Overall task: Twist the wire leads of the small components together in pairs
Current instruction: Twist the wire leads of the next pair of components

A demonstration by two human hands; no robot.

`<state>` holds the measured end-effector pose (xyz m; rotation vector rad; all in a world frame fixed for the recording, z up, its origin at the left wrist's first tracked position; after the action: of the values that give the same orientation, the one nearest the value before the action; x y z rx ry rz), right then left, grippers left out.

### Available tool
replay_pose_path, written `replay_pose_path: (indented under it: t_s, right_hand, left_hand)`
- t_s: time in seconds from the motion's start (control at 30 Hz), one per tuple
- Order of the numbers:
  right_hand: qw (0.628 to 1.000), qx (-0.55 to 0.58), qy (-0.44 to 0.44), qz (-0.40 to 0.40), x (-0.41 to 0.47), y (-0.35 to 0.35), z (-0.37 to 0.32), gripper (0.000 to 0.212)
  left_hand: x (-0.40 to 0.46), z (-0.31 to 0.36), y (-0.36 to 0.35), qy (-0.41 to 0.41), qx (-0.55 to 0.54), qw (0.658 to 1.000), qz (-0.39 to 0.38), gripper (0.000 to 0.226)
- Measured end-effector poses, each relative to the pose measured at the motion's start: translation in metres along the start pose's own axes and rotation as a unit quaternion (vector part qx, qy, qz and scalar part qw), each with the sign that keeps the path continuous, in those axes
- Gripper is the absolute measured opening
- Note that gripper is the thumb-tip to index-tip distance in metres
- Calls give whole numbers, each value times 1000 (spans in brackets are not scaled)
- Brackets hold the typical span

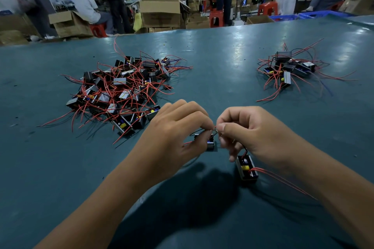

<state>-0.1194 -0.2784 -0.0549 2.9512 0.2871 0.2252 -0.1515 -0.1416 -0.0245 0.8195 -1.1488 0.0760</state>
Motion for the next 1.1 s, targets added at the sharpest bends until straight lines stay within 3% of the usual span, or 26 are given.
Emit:
replay_pose_path:
  t_s: [0.37,0.57,0.73,1.1]
  right_hand:
    - [998,55,-18,-21,0,0,1,18]
    - [987,-83,134,35,-1,5,-7,11]
    - [961,-175,203,59,-2,6,-13,7]
    - [991,-75,106,33,2,5,-5,16]
  left_hand:
    - [1,-2,0,2,11,1000,5,10]
    - [-6,-18,-9,208,-93,973,-38,18]
    - [-8,-20,-14,270,-130,953,-40,10]
    - [-3,-2,-8,98,-45,994,-1,12]
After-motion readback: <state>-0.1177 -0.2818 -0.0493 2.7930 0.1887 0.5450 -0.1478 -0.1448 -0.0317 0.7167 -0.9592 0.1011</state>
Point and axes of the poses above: each hand's wrist, its own x-axis towards the middle knuckle, its own y-axis out of the back of the hand, z = x × y, the point moved 6 cm from there along x, towards the middle knuckle, and after that the axes turned 14 degrees about z, right-handed, at the moved point
